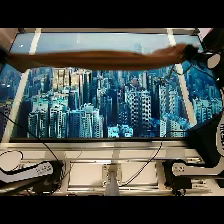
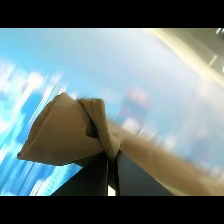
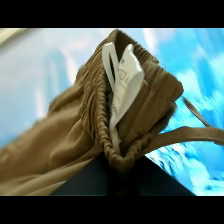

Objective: Fold the clothes and pants, and hang the long-sleeved shirts on hangers.

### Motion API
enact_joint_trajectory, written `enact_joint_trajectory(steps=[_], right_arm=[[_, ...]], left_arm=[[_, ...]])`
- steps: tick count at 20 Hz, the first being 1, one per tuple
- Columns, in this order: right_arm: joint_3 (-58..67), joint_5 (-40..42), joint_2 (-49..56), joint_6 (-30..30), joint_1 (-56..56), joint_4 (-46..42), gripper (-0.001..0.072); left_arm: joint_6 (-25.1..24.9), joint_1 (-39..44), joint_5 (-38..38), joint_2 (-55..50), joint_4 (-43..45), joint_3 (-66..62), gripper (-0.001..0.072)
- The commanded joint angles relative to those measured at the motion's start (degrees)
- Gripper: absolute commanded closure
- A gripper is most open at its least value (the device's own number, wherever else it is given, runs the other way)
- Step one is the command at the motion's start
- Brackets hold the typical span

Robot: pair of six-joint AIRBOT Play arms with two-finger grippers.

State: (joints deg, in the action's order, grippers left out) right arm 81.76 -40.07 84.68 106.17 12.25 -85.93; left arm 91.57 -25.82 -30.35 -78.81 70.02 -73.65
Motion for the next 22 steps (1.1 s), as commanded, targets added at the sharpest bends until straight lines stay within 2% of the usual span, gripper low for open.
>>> enact_joint_trajectory(steps=[1, 4, 6, 10, 13, 14, 15, 16, 17, 18, 19, 22], right_arm=[[-6.71, -11.82, -0.52, -1.07, -0.09, -7.02, 0.0672], [-13.16, -14.84, -2.08, -0.63, -0.09, -7.3, 0.0671], [-14.16, -19.98, -2.14, -0.72, -0.09, -9.42, 0.0671], [-14.14, -29.07, -2.16, -0.9, -0.09, -13.0, 0.0671], [-14.14, -30.05, -2.16, -0.87, -0.09, -12.09, 0.067], [-14.14, -29.97, -2.16, -0.87, -0.09, -11.72, 0.0653], [-14.14, -29.9, -2.16, -0.87, -0.09, -11.74, 0.0593], [-14.14, -30.01, -2.16, -0.87, -0.09, -11.74, 0.0454], [-14.14, -30.77, -2.16, -0.9, -0.09, -11.76, 0.0288], [-14.14, -31.89, -2.16, -1.14, -0.09, -11.76, 0.0163], [-14.12, -33.2, -2.16, -2.71, -0.09, -11.76, 0.0142], [-14.12, -37.07, -2.19, -6.54, -0.09, -11.8, 0.0142]], left_arm=[[6.29, 0.0, -10.91, -0.04, 15.3, 9.27, 0.0691], [7.3, -0.04, -14.21, -0.04, 17.59, 17.51, 0.069], [7.32, -0.61, -17.4, -0.22, 19.52, 19.91, 0.069], [7.5, -3.23, -25.42, -0.33, 23.21, 19.98, 0.0689], [7.48, -4.52, -27.39, -0.33, 23.19, 19.98, 0.0687], [7.48, -4.55, -27.39, -0.33, 22.99, 19.98, 0.0649], [7.48, -4.52, -27.39, -0.33, 22.99, 19.98, 0.04], [7.48, -4.52, -27.39, -0.31, 22.99, 19.96, 0.0075], [7.45, -4.55, -27.8, -0.31, 23.02, 19.82, 0.0006], [7.45, -4.57, -28.48, -0.26, 23.02, 19.65, 0.0006], [7.45, -4.59, -29.31, -0.26, 23.04, 19.28, 0.0007], [7.39, -5.4, -30.64, 1.11, 23.04, 17.2, 0.0009]])
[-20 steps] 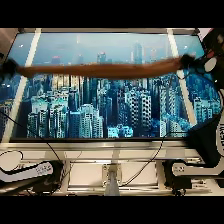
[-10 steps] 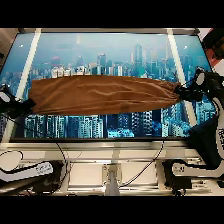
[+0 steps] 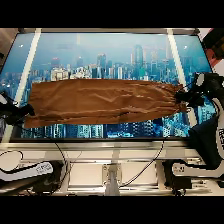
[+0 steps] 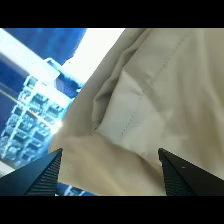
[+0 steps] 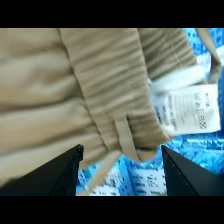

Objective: Fold the clothes and pants, and hang the long-sleeved shirts on hangers.

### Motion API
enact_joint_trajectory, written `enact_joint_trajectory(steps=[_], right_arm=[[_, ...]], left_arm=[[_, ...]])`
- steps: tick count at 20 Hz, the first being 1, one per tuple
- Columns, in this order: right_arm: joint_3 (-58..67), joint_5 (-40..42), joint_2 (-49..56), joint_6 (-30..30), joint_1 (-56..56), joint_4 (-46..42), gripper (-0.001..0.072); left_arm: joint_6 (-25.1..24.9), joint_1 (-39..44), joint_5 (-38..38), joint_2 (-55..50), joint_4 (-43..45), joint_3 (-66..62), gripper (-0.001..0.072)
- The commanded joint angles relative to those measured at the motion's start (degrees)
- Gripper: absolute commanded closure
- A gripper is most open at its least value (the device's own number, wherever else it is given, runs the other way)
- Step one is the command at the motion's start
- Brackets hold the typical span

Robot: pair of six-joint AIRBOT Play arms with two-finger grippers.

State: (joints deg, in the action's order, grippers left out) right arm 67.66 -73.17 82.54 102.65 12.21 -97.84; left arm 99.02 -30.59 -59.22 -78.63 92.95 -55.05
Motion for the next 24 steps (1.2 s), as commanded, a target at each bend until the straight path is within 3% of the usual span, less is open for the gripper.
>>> enact_joint_trajectory(steps=[1, 3, 5, 6, 9, 10, 14, 18, 21, 24], right_arm=[[0.09, -4.76, -0.04, -3.56, -0.04, 0.04, 0.0142], [0.74, -5.75, -0.04, -4.76, -0.04, 0.02, 0.0142], [1.38, -5.6, -0.04, -4.79, -0.04, 0.07, 0.0143], [1.44, -5.29, -0.04, -4.79, -0.04, 0.13, 0.0142], [1.44, -5.29, -0.04, -4.79, -0.04, 0.2, 0.0143], [1.44, -5.31, -0.04, -4.79, -0.04, 0.2, 0.0143], [1.44, -5.27, -0.04, -4.74, -0.04, 0.2, 0.0143], [1.46, -5.35, -0.04, -4.7, -0.07, 0.55, 0.0143], [1.51, -5.51, -0.07, -4.7, -0.09, 0.68, 0.0144], [1.51, -5.4, -0.94, -4.7, -0.11, 0.98, 0.0143]], left_arm=[[-0.96, -1.62, -1.97, 2.12, 0.11, -2.69, 0.001], [-2.58, -5.44, -1.95, 4.94, 0.09, -6.1, 0.0016], [-2.64, -10.91, -3.04, 5.95, -1.14, -8.98, 0.0099], [-4.63, -13.88, -3.69, 5.31, -4.83, -9.62, 0.0099], [-20.52, -20.59, -7.91, -0.11, -25.94, -9.62, 0.0098], [-26.91, -21.77, -8.9, -2.56, -32.57, -9.64, 0.0055], [-40.54, -22.29, -7.48, -9.75, -41.94, -9.77, 0.0026], [-42.99, -22.32, -3.89, -15.04, -42.01, -11.69, 0.0027], [-47.23, -21.77, -3.76, -17.55, -42.03, -13.29, 0.0028], [-48.13, -21.03, -4.35, -19.15, -42.05, -13.42, 0.0029]])
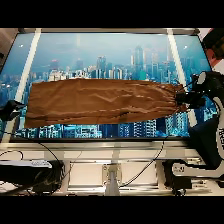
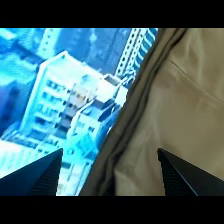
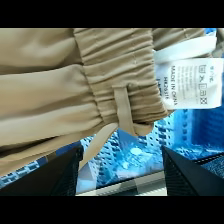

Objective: Fold the clothes and pants, and hang the long-sleeved shirts on hangers.

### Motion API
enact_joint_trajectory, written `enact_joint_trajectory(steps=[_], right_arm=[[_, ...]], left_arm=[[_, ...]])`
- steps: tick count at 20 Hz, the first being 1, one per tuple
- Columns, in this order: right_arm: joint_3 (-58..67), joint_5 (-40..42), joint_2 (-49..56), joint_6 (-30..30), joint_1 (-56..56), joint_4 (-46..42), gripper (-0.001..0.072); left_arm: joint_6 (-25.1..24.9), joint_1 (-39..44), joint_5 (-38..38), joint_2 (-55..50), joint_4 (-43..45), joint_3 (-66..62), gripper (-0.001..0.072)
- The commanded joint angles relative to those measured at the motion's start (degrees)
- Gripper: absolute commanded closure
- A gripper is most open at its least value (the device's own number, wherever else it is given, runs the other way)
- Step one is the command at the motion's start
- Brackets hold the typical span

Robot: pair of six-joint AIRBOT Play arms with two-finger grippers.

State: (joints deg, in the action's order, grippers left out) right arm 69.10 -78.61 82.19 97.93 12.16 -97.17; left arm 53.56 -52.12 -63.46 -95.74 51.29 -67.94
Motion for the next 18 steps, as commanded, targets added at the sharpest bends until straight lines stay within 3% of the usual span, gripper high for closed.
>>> enact_joint_trajectory(steps=[1, 8, 10, 11, 13, 14, 15, 17, 18], right_arm=[[0.17, 0.39, -1.36, 0.02, -0.04, 0.17, 0.0144], [5.33, 0.74, -4.74, -0.13, -0.02, -0.59, 0.0144], [7.48, 1.16, -5.25, -0.22, -0.07, -0.39, 0.0145], [8.15, 1.79, -5.75, -1.49, -0.07, 0.68, 0.0157], [8.72, 3.54, -6.82, -4.96, -0.09, 5.51, 0.0163], [8.7, 4.74, -7.34, -6.71, -0.15, 8.92, 0.0163], [8.72, 6.64, -7.8, -7.93, -0.79, 12.81, 0.0164], [8.74, 11.37, -8.13, -9.38, -3.34, 19.87, 0.0167], [8.74, 15.08, -8.11, -9.33, -5.4, 23.37, 0.0257]], left_arm=[[-3.1, 0.83, -0.87, -2.47, -0.35, -0.52, 0.0033], [-6.1, 5.18, -10.58, -4.15, -0.33, -0.52, 0.0087], [-6.1, 6.54, -10.56, -4.15, -0.37, -0.52, 0.0175], [-6.21, 7.19, -10.27, -4.15, -0.44, -0.52, 0.0261], [-8.09, 8.24, -10.14, -4.04, -1.27, -0.55, 0.053], [-8.11, 8.66, -10.12, -3.76, -1.62, -0.57, 0.0631], [-8.22, 8.94, -10.14, -3.15, -2.23, -0.68, 0.0686], [-8.17, 9.55, -10.86, -1.36, -2.56, -2.27, 0.0686], [-8.2, 9.88, -11.54, 0.02, -2.54, -3.85, 0.0686]])
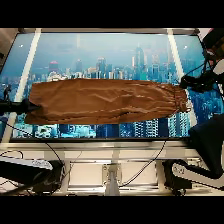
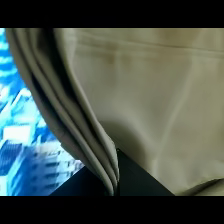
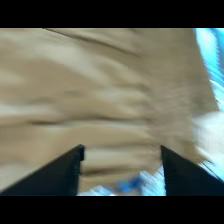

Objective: Fold the clothes and pants, and hang the long-sleeved shirts on hangers.

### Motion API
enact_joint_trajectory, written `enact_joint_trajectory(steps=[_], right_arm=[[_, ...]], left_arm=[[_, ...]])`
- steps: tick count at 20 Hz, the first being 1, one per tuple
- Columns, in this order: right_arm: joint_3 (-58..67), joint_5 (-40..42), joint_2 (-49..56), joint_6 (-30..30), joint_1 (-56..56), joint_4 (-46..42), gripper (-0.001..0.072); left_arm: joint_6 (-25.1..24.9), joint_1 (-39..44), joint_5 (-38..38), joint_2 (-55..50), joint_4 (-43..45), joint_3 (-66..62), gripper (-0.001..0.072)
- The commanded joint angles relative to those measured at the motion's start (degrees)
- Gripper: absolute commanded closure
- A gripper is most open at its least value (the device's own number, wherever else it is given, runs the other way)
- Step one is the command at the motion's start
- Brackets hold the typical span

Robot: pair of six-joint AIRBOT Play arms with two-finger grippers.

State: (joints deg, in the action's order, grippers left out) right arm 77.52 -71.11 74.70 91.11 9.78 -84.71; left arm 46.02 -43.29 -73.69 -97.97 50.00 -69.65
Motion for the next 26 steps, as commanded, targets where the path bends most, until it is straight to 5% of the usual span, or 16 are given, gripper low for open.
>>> enact_joint_trajectory(steps=[1, 2, 3, 8, 17, 26], right_arm=[[0.31, 11.89, -0.57, -2.49, -5.33, 13.53, 0.0413], [0.28, 17.59, -0.42, -2.49, -8.17, 15.91, 0.0582], [0.28, 23.19, -0.22, -2.45, -11.1, 17.2, 0.0668], [1.14, 43.52, 5.11, 2.62, -26.32, 16.94, 0.0672], [16.85, 42.88, 30.16, 8.22, -43.87, 23.5, 0.0674], [34.42, 31.71, 47.36, 14.73, -51.23, 27.52, 0.0675]], left_arm=[[-0.66, 1.46, -1.95, 3.69, -1.22, -3.87, 0.0686], [-0.63, 2.05, -2.49, 5.44, -1.49, -5.77, 0.0686], [-0.61, 2.54, -2.71, 7.17, -2.16, -7.45, 0.0686], [-0.68, 4.9, -2.4, 16.02, -9.57, -12.94, 0.0686], [-0.68, 11.98, -2.47, 22.08, -26.49, -13.14, 0.0686], [-0.66, 18.8, -2.45, 23.02, -28.48, -13.14, 0.0686]])
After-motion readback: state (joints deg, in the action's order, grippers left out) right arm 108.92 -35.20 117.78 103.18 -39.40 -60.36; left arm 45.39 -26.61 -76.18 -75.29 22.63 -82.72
